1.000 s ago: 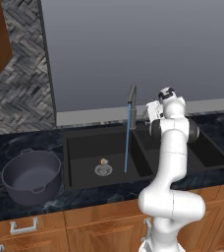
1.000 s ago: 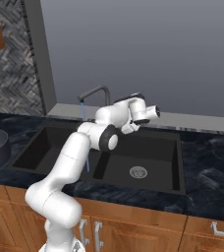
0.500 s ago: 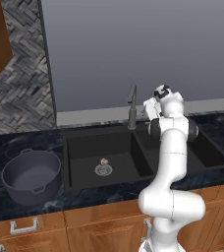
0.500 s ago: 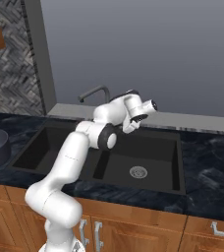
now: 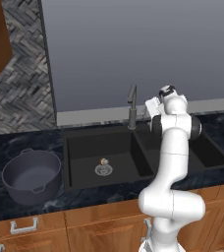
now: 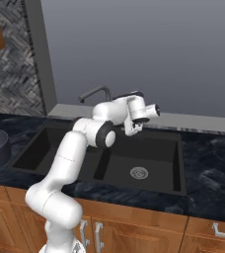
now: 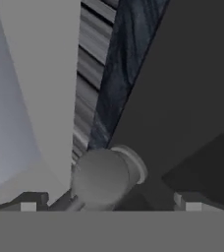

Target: Dump the mushroom from the pot into the sink. Then turn on the water and wash the mushroom. Then turn off the water and put the mushroom back in the pot.

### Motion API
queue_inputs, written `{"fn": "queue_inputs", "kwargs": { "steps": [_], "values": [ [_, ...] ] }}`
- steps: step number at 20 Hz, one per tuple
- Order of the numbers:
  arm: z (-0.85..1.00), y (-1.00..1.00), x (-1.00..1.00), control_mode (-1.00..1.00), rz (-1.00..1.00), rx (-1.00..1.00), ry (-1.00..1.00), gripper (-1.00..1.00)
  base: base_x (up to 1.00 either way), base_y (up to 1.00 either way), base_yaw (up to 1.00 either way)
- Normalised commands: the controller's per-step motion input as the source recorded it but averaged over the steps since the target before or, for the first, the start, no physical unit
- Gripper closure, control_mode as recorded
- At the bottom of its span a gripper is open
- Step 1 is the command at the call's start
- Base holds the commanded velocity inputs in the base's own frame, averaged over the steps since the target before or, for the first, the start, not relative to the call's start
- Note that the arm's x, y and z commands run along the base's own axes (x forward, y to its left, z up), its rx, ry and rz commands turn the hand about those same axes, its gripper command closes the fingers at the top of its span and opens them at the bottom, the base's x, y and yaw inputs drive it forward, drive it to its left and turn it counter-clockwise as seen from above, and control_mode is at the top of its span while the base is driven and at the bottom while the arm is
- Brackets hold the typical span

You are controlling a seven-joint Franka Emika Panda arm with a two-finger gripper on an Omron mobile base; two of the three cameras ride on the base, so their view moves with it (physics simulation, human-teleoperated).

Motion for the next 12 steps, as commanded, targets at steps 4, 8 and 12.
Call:
{"fn": "queue_inputs", "kwargs": {
  "steps": [4,8,12],
  "values": [
    [0.46,-0.16,-1.00,-1.00,0.00,0.00,-0.44,-1.00,0.00,0.00,0.00],
    [0.78,0.01,-0.92,-1.00,0.00,0.00,-0.45,-1.00,0.00,0.00,0.00],
    [1.00,0.04,-0.58,-1.00,0.00,-0.01,-0.41,-1.00,0.00,0.00,0.00]
  ]
}}
